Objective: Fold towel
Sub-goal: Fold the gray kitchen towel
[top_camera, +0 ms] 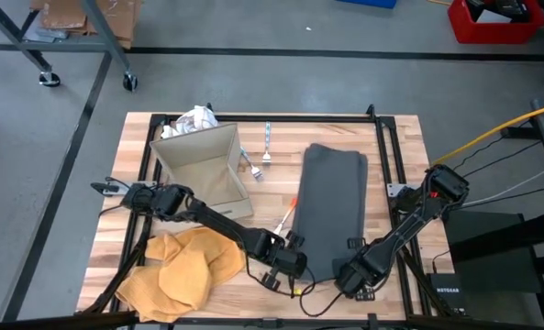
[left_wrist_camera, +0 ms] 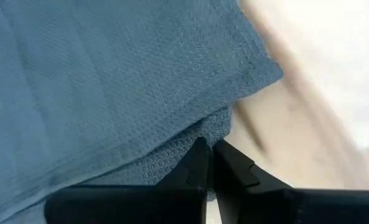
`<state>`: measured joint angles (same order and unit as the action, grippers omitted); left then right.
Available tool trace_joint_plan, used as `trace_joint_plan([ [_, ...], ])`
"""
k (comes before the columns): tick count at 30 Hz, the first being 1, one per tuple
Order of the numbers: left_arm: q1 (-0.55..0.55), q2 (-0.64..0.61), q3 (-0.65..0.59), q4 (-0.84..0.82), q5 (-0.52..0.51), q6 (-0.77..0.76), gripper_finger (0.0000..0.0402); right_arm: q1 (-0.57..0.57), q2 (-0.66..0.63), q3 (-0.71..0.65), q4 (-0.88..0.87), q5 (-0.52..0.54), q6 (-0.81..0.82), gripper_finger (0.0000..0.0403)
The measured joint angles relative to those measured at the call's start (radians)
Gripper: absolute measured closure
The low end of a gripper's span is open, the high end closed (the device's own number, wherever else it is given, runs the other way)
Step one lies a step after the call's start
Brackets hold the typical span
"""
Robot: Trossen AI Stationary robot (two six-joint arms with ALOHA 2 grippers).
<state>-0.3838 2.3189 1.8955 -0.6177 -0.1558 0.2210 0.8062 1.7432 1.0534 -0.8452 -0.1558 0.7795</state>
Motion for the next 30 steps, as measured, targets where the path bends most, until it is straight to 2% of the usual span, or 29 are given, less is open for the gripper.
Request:
trace_joint_plan([
  [6,-0.049,-0.001,0.075,-0.047,0.026,-0.08,0.04,0.04,-0.001,0.079,0.025,-0.01,0.008,0.0395],
  [11,-0.101,-0.002,0.136,-0.048,0.037,-0.181,0.0401,0.112,-0.003,0.15,0.033,0.014,0.089,0.0393],
  [13,-0.117,-0.003,0.16,-0.045,0.035,-0.223,0.0401,0.144,-0.003,0.176,0.031,0.038,0.127,0.0395],
  [17,-0.137,-0.004,0.194,-0.045,0.017,-0.334,0.0401,0.211,-0.004,0.237,-0.022,0.15,0.214,0.0395],
  [21,-0.146,-0.004,0.22,-0.048,-0.045,-0.458,0.0401,0.258,-0.004,0.295,-0.181,0.29,0.333,0.0395],
  [24,-0.145,-0.004,0.233,-0.045,-0.102,-0.489,0.0401,0.276,-0.005,0.333,-0.334,0.36,0.416,0.0395],
  [30,-0.116,-0.004,0.234,-0.047,-0.247,-0.579,0.0402,0.269,-0.005,0.37,-0.58,0.383,0.511,0.0395],
])
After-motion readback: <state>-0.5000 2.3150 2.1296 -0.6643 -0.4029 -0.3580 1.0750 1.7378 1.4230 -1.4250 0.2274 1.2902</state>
